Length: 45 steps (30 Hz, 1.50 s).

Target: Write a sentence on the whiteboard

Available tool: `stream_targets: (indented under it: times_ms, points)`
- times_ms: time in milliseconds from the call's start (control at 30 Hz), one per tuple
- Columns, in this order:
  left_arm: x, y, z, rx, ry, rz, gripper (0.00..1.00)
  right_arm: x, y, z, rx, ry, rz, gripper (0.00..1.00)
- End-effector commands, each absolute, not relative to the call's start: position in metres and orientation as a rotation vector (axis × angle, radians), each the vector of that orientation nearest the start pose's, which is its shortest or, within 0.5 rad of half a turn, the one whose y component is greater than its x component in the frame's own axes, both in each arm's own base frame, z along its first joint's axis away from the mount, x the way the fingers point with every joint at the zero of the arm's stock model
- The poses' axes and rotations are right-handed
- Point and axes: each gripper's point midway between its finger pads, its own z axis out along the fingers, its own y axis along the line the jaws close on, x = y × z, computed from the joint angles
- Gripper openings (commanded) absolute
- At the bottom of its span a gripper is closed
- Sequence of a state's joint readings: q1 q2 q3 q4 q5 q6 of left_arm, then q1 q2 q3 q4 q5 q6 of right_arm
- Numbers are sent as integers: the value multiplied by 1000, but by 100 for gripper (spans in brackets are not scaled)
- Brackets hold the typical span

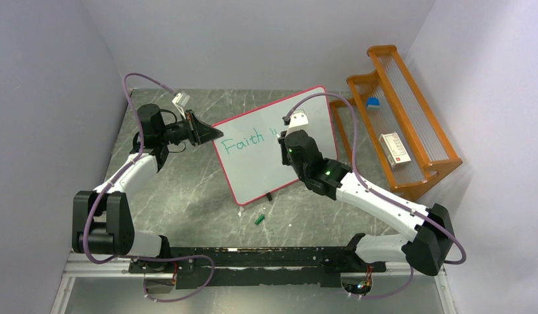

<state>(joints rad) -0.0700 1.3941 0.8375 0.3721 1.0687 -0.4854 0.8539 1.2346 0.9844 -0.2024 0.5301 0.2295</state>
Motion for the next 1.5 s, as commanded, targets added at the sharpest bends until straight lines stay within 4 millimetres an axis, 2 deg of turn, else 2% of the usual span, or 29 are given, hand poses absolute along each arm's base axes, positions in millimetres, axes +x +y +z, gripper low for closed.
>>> stream_targets:
  times_ms: [0,500,967,1467]
  points:
    - [327,-194,207,457,1874,-1342,5,307,226,220,-267,1946,177,0]
    - [327,-194,207,458,1875,-1343,5,318,235,239,-261,1888,194,0]
    - [327,-194,206,456,1878,-1345,5,323,236,248,-253,1865,193,0]
    - [327,-194,206,458,1877,-1345,5,327,224,243,-220,1877,144,0]
